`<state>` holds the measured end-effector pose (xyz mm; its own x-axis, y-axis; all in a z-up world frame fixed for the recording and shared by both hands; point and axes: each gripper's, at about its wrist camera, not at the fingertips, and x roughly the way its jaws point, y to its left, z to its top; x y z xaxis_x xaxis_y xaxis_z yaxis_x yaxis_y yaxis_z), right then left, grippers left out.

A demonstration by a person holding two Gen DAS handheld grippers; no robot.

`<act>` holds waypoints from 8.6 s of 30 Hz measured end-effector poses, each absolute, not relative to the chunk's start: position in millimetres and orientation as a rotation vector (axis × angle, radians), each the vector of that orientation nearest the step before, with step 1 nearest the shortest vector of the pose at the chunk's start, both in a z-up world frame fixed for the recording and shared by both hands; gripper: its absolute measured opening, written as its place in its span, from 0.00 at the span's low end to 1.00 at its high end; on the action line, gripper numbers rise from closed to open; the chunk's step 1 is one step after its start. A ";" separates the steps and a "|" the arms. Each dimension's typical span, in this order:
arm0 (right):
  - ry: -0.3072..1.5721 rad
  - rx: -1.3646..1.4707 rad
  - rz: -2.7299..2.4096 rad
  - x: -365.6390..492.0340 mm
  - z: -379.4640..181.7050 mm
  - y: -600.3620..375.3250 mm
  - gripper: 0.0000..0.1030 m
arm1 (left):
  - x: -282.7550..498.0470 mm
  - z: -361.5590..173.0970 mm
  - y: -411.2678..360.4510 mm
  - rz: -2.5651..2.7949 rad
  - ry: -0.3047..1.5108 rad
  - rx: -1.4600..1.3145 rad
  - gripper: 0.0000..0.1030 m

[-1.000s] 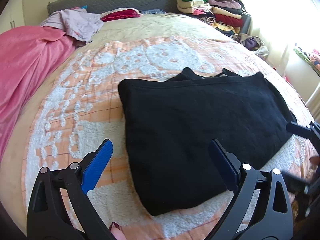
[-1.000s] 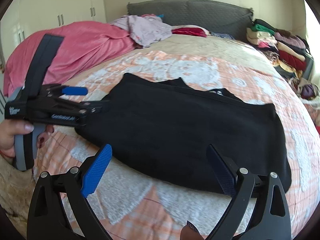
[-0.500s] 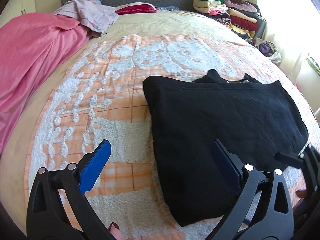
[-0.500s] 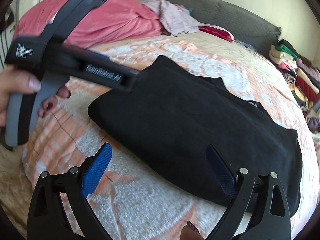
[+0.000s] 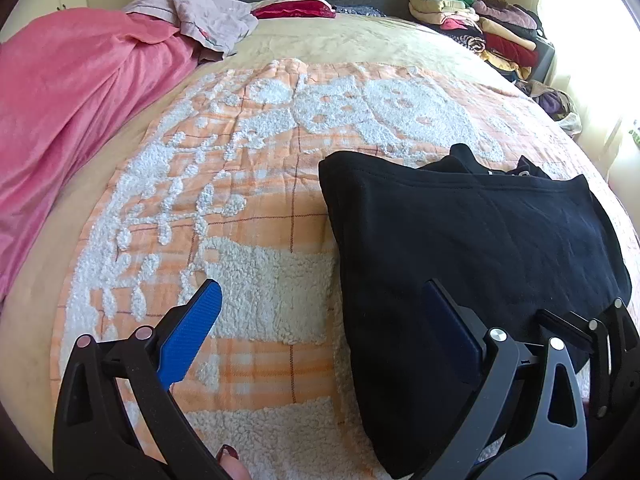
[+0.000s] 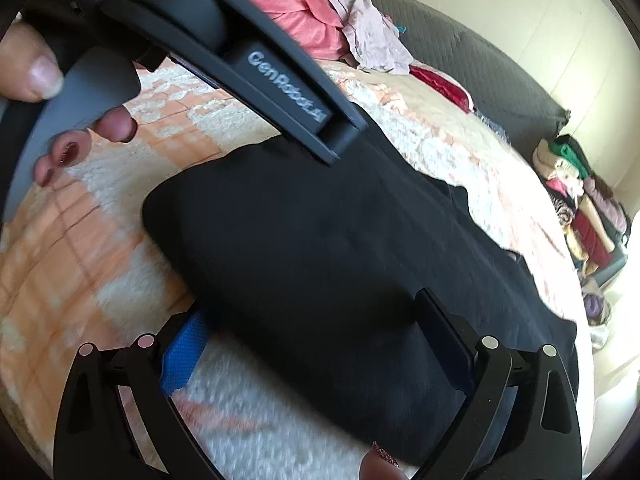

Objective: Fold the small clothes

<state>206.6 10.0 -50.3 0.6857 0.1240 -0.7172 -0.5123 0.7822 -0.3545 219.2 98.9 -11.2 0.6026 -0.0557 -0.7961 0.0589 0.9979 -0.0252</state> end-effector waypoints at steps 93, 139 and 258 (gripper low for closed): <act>0.474 0.189 0.121 114.7 16.2 -216.5 0.08 | 237.9 49.0 -172.9 -0.406 1.006 0.012 0.28; 0.562 0.493 0.087 125.5 -26.5 -271.3 0.26 | 250.6 1.4 -243.7 -0.405 1.078 0.116 0.52; 0.534 0.142 -0.049 7.5 45.7 -247.7 0.95 | 58.5 25.8 -51.2 -0.373 0.724 -0.035 0.91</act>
<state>7.5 -247.7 45.7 0.8601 -0.0096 -0.5100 0.0837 0.9889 0.1225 58.5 -51.2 25.8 0.6861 -0.3451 -0.6405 0.3208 0.9336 -0.1594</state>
